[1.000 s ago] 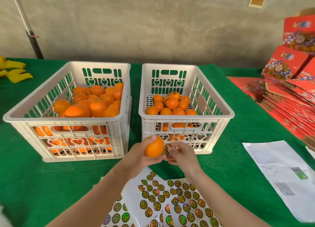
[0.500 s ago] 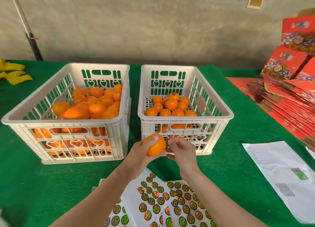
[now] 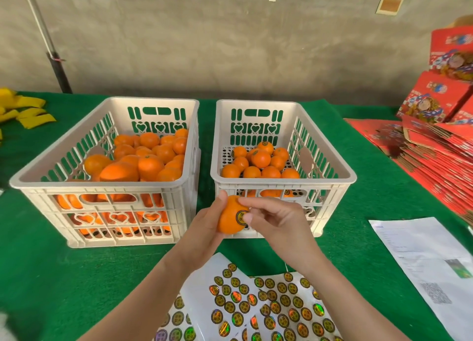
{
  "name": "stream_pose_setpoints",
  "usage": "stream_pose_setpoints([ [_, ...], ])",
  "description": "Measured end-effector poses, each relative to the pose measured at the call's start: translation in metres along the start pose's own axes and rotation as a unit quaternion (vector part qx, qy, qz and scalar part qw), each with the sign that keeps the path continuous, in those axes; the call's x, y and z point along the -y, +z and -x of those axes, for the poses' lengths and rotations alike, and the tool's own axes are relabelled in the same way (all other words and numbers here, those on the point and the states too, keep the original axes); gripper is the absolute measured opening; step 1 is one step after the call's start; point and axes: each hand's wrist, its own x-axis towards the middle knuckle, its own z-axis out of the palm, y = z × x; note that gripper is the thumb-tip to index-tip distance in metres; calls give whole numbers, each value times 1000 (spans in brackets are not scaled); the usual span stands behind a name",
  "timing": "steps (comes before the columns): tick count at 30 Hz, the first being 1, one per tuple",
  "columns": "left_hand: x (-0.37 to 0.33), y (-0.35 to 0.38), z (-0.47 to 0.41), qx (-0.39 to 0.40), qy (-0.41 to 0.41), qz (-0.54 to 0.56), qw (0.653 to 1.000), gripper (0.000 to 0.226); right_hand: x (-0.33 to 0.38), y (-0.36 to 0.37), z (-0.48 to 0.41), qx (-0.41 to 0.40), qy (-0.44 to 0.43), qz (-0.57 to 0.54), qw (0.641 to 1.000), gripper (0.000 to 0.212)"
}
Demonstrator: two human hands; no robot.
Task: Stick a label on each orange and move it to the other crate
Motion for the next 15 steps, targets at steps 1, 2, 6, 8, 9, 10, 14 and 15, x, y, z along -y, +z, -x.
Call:
stream_pose_setpoints([
  [1, -2, 1, 1, 0, -1, -4, 1000, 54, -1, 1, -1, 6, -2, 10, 1000, 37],
  [2, -4, 2, 1, -5, -4, -9, 1000, 50, -2, 2, -1, 10, -6, 22, 1000, 37],
  [6, -9, 0, 4, -30, -23, -71, 997, 51, -3, 1, -3, 12, -16, 61, 998, 35],
  [8, -11, -2, 5, -19, -25, -115, 993, 60, -2, 0, -5, 15, -12, 76, 997, 34],
  [9, -13, -3, 5, -12, -27, -135, 990, 63, -2, 0, -6, 20, -12, 85, 996, 34],
  [10, -14, -4, 5, -7, -27, -152, 988, 62, -2, -1, -7, 25, -12, 95, 995, 34],
  [14, -23, -7, 4, 19, -23, -173, 984, 52, 2, -6, -11, 36, 12, 132, 991, 35],
  [15, -25, -8, 4, 32, -19, -181, 983, 51, 3, -7, -13, 42, 26, 129, 990, 38],
])
